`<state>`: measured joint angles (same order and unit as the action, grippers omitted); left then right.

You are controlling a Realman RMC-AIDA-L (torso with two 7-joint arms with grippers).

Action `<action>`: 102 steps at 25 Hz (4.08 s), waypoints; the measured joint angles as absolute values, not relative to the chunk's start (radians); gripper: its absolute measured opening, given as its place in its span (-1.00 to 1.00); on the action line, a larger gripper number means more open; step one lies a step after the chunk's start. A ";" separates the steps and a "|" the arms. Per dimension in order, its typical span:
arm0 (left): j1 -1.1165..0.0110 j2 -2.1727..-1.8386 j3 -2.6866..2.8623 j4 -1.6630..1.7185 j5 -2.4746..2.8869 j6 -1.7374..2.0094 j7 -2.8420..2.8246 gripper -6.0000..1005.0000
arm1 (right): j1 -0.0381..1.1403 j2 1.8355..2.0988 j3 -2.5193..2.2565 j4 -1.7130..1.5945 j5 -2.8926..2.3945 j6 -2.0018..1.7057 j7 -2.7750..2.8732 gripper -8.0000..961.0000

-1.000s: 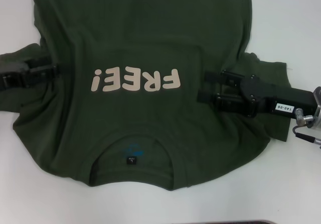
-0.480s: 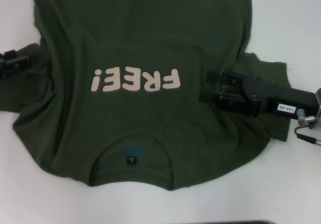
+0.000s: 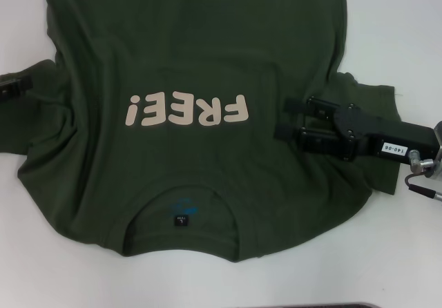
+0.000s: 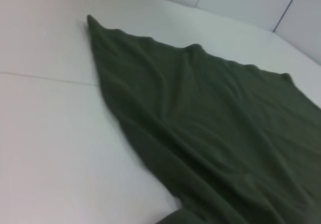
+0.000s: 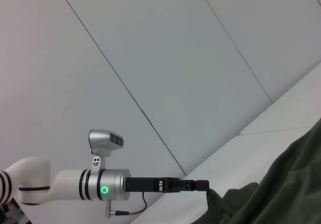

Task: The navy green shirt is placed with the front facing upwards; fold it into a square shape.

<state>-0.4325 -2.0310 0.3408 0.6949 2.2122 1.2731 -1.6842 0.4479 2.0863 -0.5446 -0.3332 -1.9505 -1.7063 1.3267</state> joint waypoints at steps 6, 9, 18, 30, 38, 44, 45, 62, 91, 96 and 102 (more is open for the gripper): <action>-0.430 -2.031 0.330 0.695 2.219 1.237 -1.684 0.74 | 0.448 2.086 -0.545 -0.333 -1.951 -1.706 1.332 0.84; -0.426 -2.031 0.329 0.695 2.219 1.222 -1.684 0.74 | 0.448 2.086 -0.545 -0.333 -1.951 -1.705 1.332 0.84; -0.424 -2.034 0.330 0.687 2.224 1.199 -1.684 0.74 | 0.448 2.086 -0.543 -0.333 -1.951 -1.704 1.332 0.84; -0.427 -2.039 0.342 0.670 2.228 1.192 -1.677 0.73 | 0.448 2.086 -0.539 -0.333 -1.951 -1.701 1.331 0.84; -0.423 -2.042 0.355 0.670 2.254 1.194 -1.679 0.73 | 0.448 2.086 -0.536 -0.333 -1.951 -1.701 1.331 0.84; -0.422 -2.042 0.355 0.674 2.268 1.194 -1.681 0.73 | 0.448 2.086 -0.535 -0.333 -1.951 -1.701 1.331 0.84; -0.422 -2.042 0.354 0.675 2.269 1.193 -1.681 0.73 | 0.448 2.086 -0.535 -0.333 -1.951 -1.701 1.331 0.84; -0.443 -2.044 0.358 0.672 2.269 1.201 -1.675 0.72 | 0.448 2.086 -0.534 -0.333 -1.951 -1.701 1.331 0.84; -0.451 -2.052 0.419 0.688 2.281 1.179 -1.735 -0.70 | 0.445 2.086 -0.518 -0.333 -1.951 -1.709 1.329 0.84; -0.452 -2.052 0.419 0.689 2.283 1.178 -1.736 -0.86 | 0.445 2.086 -0.519 -0.333 -1.951 -1.709 1.330 0.84; -0.451 -2.052 0.417 0.691 2.281 1.193 -1.738 -0.99 | 0.441 2.086 -0.519 -0.333 -1.951 -1.709 1.328 0.84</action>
